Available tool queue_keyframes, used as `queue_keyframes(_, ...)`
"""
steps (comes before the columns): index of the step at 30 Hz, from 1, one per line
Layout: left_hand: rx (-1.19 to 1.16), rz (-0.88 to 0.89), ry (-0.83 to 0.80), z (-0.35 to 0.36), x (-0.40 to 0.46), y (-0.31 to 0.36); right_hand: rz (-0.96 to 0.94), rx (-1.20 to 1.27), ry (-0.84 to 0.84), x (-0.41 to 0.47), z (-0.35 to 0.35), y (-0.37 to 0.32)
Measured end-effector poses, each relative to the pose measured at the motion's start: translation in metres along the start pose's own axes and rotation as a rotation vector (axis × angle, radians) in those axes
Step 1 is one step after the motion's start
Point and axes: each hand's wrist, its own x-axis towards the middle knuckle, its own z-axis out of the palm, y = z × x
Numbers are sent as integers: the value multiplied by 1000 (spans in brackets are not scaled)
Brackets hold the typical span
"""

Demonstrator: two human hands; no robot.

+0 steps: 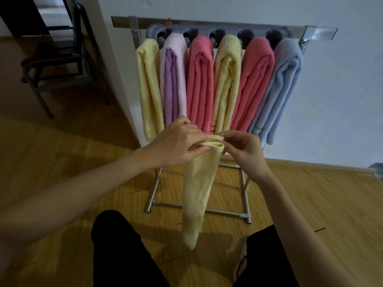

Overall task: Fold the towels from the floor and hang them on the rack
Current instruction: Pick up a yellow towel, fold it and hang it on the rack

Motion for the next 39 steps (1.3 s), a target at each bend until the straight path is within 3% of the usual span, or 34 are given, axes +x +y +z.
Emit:
queue_keyframes(11,46,-120,138,3,8,1,12,113,-89,-2,-3,-12)
queue_keyframes(21,172,-145,190,2,4,5,-3,-65,65,16,7,-14)
queue_keyframes(25,59,-135,332,2,-9,4,28,-40,88,21,14,-16)
queue_keyframes(28,-79,-297,363,16,-32,2,50,-67,95,21,17,-11)
queue_keyframes(31,-313,-539,231,43,-63,-2,87,-43,98,16,23,-7)
queue_keyframes(35,-731,-914,-176,95,-100,-7,145,-2,135,11,33,-6)
queue_keyframes(39,-991,-1128,-315,128,-110,-1,192,96,188,12,41,-15)
